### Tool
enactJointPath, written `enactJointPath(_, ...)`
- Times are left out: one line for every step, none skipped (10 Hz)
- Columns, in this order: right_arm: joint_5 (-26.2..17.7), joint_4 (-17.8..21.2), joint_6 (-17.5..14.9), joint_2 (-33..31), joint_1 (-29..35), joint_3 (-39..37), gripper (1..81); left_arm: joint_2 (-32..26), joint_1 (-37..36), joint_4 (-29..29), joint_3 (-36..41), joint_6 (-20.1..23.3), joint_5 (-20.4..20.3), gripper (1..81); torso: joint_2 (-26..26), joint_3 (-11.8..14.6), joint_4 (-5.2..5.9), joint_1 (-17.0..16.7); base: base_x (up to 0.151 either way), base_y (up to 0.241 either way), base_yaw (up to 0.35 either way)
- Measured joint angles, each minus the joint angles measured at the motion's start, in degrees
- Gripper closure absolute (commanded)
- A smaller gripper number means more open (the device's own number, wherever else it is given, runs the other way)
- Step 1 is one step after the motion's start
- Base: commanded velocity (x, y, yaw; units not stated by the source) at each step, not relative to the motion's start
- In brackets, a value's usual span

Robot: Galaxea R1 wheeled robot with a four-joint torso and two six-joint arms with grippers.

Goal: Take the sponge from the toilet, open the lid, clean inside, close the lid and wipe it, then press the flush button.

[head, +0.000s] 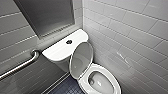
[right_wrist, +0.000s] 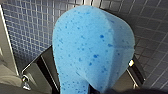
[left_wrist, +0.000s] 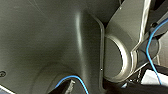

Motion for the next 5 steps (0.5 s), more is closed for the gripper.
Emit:
enactJointPath(0.4, -2.3, -0.1, 3.3, -2.4, -1.4, 81.1, -0.1, -0.1, 0.0, 0.0, 0.0, 0.0, 1.0, 0.9, 1.1, 0.0, -0.6, 0.0, 0.0, 0.0)
enactJointPath(0.7, -3.7, -0.2, 5.6, -3.7, -3.3, 81.1, -0.3, -0.2, 0.0, 0.0, 0.0, 0.0, 1.0, 2.6, 2.9, 0.0, -1.6, 0.0, 0.0, 0.0)
enactJointPath(0.9, -4.6, -0.3, 7.2, -4.8, -5.5, 81.1, -0.5, -0.1, 0.0, 0.0, 0.0, 0.0, 1.0, 4.5, 4.9, 0.0, -2.9, 0.0, 0.0, 0.0)
enactJointPath(1.1, -5.3, -0.4, 8.9, -5.4, -8.3, 81.1, -0.5, 0.0, 0.0, 0.0, 0.0, 0.3, 1.0, 6.4, 6.9, 0.0, -4.2, 0.0, 0.0, 0.0)
enactJointPath(1.4, -6.1, -0.4, 11.3, -6.2, -11.1, 81.1, -0.5, 0.2, 0.0, 0.0, 0.0, 0.5, 1.0, 8.4, 9.0, 0.0, -5.5, 0.0, 0.0, 0.0)
